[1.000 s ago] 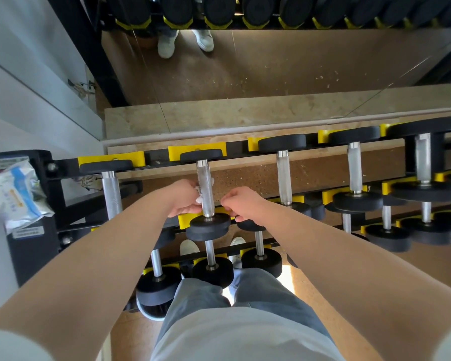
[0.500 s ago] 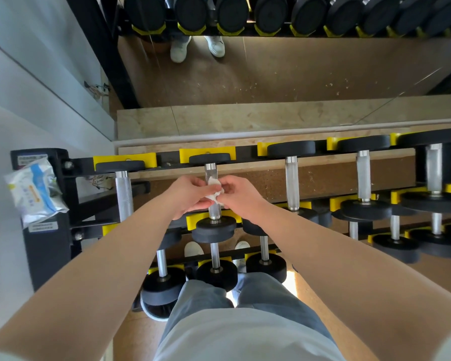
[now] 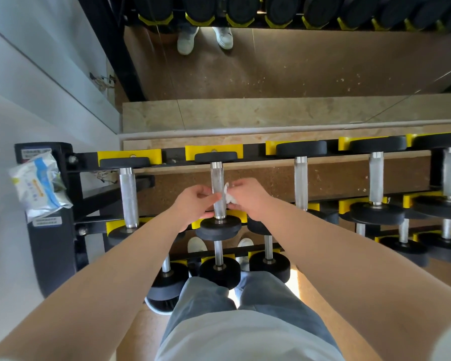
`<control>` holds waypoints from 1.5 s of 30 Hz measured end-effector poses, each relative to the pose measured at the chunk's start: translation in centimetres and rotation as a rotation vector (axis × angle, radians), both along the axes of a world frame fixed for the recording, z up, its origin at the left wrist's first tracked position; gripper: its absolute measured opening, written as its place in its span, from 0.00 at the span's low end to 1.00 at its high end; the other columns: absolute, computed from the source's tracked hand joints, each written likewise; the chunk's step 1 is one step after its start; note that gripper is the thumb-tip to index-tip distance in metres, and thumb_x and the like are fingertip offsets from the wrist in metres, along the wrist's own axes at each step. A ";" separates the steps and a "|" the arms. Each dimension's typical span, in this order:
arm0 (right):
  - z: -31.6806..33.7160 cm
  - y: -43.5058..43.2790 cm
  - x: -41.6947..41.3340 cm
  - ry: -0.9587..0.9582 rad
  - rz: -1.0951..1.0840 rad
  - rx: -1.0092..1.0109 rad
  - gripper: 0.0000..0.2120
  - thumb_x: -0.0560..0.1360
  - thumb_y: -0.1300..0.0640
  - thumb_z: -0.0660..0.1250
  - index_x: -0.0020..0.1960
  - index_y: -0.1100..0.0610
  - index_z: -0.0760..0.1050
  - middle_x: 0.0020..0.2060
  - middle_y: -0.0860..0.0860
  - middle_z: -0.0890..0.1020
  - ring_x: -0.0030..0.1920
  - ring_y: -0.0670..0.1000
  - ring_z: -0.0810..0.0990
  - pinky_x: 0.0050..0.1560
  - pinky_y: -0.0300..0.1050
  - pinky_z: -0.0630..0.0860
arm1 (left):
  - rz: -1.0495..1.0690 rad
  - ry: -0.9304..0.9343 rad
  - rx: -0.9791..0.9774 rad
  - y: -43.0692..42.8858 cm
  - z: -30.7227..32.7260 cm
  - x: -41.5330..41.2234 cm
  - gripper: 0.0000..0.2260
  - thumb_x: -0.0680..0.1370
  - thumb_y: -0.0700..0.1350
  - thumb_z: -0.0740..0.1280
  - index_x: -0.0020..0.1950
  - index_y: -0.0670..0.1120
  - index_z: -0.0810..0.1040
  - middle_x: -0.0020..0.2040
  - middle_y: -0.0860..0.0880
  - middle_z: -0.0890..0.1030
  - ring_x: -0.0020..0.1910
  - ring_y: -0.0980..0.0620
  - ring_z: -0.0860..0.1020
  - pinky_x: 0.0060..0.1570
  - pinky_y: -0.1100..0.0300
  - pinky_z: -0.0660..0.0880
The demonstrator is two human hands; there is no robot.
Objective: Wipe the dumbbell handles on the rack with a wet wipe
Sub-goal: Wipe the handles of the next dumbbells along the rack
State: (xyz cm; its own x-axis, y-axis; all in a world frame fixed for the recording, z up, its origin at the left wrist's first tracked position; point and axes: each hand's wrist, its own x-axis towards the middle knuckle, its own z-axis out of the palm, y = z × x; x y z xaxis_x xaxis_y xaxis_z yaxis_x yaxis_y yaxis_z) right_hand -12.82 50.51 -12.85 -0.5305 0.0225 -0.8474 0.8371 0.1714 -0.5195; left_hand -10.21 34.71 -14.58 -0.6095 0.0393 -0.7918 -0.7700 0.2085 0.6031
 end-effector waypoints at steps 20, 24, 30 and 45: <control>-1.1 0.2 -3.6 0.039 -0.090 -0.183 0.14 0.78 0.73 0.63 0.52 0.57 0.80 0.53 0.59 0.83 0.57 0.57 0.83 0.57 0.53 0.83 | 0.253 0.016 0.122 -0.6 -0.4 -0.1 0.06 0.79 0.39 0.72 0.55 0.46 0.83 0.51 0.45 0.87 0.52 0.46 0.86 0.54 0.52 0.82; -1.3 1.2 -0.9 -0.032 0.472 0.059 0.17 0.78 0.72 0.66 0.63 0.60 0.79 0.53 0.58 0.83 0.51 0.54 0.84 0.46 0.43 0.84 | 0.161 -0.059 0.096 -0.5 -0.4 0.2 0.04 0.80 0.41 0.71 0.54 0.48 0.83 0.51 0.46 0.87 0.49 0.52 0.86 0.44 0.61 0.80; -1.0 0.5 -1.5 -0.081 0.199 -0.044 0.18 0.78 0.72 0.65 0.66 0.62 0.76 0.56 0.58 0.81 0.54 0.55 0.82 0.46 0.46 0.84 | 0.053 -0.109 0.027 -0.7 -0.5 0.4 0.07 0.80 0.39 0.71 0.58 0.44 0.83 0.49 0.45 0.87 0.49 0.51 0.85 0.47 0.60 0.81; 0.3 0.3 3.3 0.539 0.779 0.339 0.09 0.77 0.63 0.69 0.54 0.52 0.82 0.51 0.49 0.79 0.49 0.48 0.77 0.49 0.41 0.72 | 0.306 -0.008 0.247 -0.8 0.2 0.2 0.11 0.78 0.35 0.72 0.60 0.44 0.79 0.55 0.42 0.86 0.49 0.48 0.85 0.50 0.57 0.83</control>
